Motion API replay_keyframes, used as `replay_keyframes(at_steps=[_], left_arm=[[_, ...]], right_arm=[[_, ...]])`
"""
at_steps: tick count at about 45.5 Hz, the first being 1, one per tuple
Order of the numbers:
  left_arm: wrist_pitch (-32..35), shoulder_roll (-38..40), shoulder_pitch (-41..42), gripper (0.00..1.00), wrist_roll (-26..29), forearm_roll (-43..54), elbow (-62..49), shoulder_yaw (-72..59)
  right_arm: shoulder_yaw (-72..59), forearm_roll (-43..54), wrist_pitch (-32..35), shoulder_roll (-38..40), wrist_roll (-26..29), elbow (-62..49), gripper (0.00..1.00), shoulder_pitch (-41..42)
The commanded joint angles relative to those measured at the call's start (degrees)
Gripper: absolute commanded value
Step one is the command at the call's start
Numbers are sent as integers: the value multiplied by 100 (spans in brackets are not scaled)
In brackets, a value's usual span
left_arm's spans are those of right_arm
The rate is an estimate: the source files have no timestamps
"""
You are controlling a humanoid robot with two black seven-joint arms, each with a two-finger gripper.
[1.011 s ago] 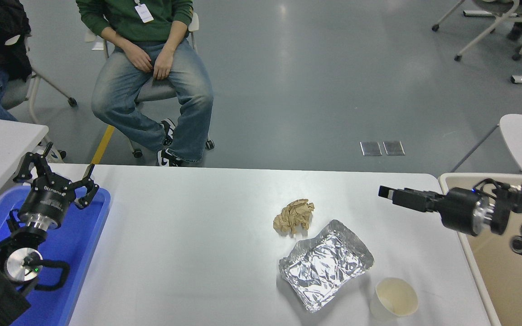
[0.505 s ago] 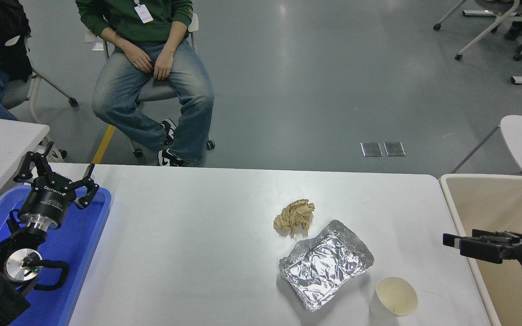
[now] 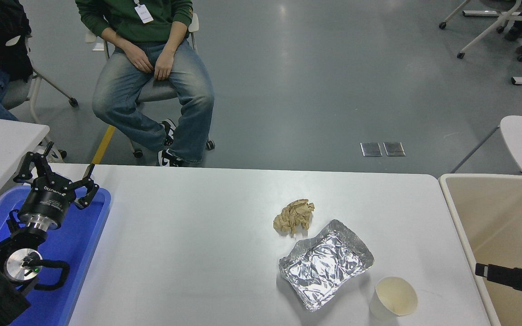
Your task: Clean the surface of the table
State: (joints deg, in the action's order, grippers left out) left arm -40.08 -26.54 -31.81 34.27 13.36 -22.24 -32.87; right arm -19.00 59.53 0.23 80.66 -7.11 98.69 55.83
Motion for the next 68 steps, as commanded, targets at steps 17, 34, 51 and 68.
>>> replay_keyframes(at_steps=[17,34,51,68], left_arm=[[0,0,0,100,1,0,0,0],[0,0,0,100,1,0,0,0],[0,0,0,100,1,0,0,0],[0,0,0,100,1,0,0,0]], right_arm=[[1,-1717,223,-1096,544,131,100,-204],[27,-1725,38,-1456,606,106,100,-239],[36,-1717,-111,-1914,606,-113,100,-335],[36,-1620,-173,-2256,571,-509,100,-520]])
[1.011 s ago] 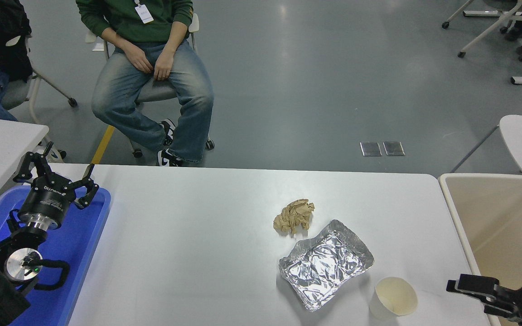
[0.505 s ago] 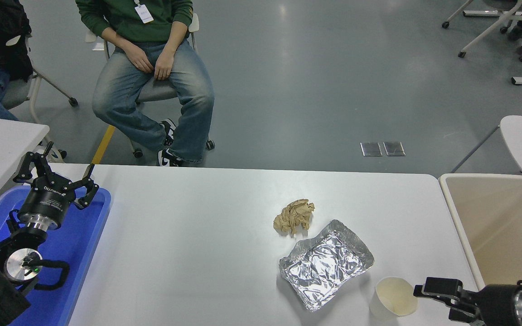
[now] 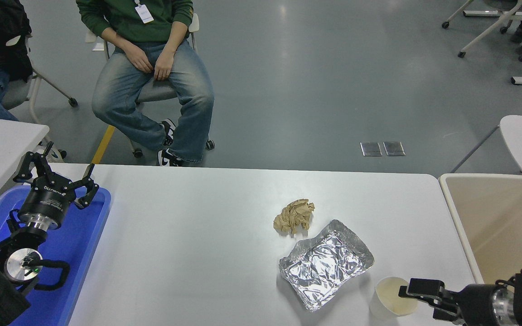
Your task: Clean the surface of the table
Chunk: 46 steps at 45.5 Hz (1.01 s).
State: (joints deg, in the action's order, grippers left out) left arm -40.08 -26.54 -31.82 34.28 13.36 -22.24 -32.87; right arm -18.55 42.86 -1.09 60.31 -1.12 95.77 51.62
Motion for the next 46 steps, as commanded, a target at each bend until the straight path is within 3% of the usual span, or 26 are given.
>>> replay_keyframes(at_steps=[1,11,35,40,46], left_arm=[[0,0,0,100,0,0,0,0],[0,0,0,100,0,0,0,0],[0,0,0,100,0,0,0,0],[0,0,0,100,-9,0,0,0],[0,0,0,100,0,0,0,0]], right_arm=[[1,55,-49,-248,-37,-243,100,-117],[18,503,-190,-336,-55,-340,99,-153],[18,504,-357,-837,-55,-639,97,-363],[27,512,-366,-933,-55,-683,93,-399],[27,530,-366,-960,-55,-718,80,-399]])
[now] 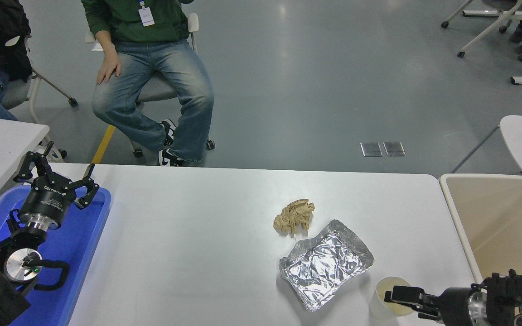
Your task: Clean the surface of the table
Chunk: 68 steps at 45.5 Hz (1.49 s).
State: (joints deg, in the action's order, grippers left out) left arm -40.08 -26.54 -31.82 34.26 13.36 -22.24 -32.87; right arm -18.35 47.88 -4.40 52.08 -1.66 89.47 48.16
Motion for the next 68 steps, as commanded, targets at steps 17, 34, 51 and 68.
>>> replay_keyframes(at_steps=[17,34,51,68], left_arm=[[0,0,0,100,-7,0,0,0],[0,0,0,100,-7,0,0,0],[0,0,0,100,2,0,0,0],[0,0,0,100,2,0,0,0]], right_arm=[[-10,161,26,-49,-1,-87,0,27],[-10,143,53,74,-9,-70,0,44],[156,99,228,478,-27,-52,0,229],[965,73,1248,1462,-36,-35,0,615]])
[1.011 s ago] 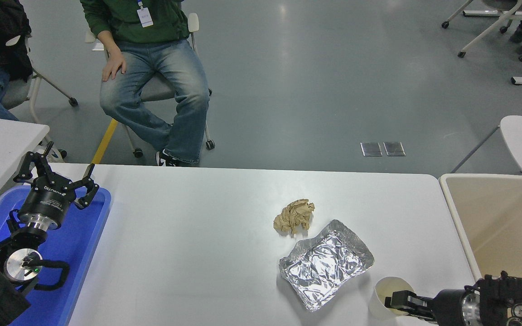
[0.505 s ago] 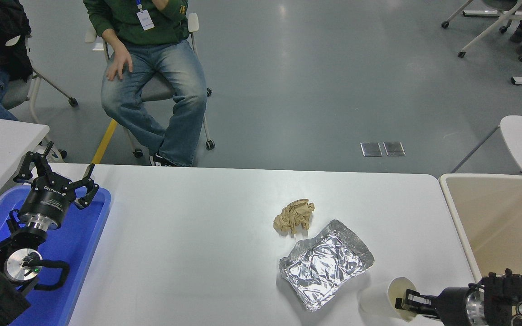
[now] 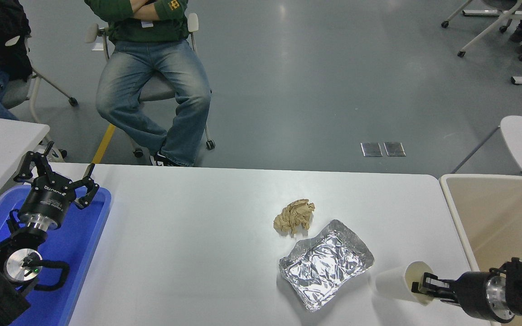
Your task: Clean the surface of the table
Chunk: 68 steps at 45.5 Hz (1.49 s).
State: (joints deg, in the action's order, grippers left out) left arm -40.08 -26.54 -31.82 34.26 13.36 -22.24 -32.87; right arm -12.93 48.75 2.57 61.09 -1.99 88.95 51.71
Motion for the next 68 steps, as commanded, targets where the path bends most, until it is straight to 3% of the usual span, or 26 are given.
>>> replay_keyframes(at_steps=[1,38,59,68], left_arm=[[0,0,0,100,2,0,0,0],[0,0,0,100,-7,0,0,0],[0,0,0,100,2,0,0,0],[0,0,0,100,2,0,0,0]], right_arm=[[466,-14,604,615,-3,17,0,296],[704,-225,2907,2522,-3,210,0,2467],[686,-217,2960,2531,5,149,0,2485],[607,-217,2618,2250,41,-343,0,2353]])
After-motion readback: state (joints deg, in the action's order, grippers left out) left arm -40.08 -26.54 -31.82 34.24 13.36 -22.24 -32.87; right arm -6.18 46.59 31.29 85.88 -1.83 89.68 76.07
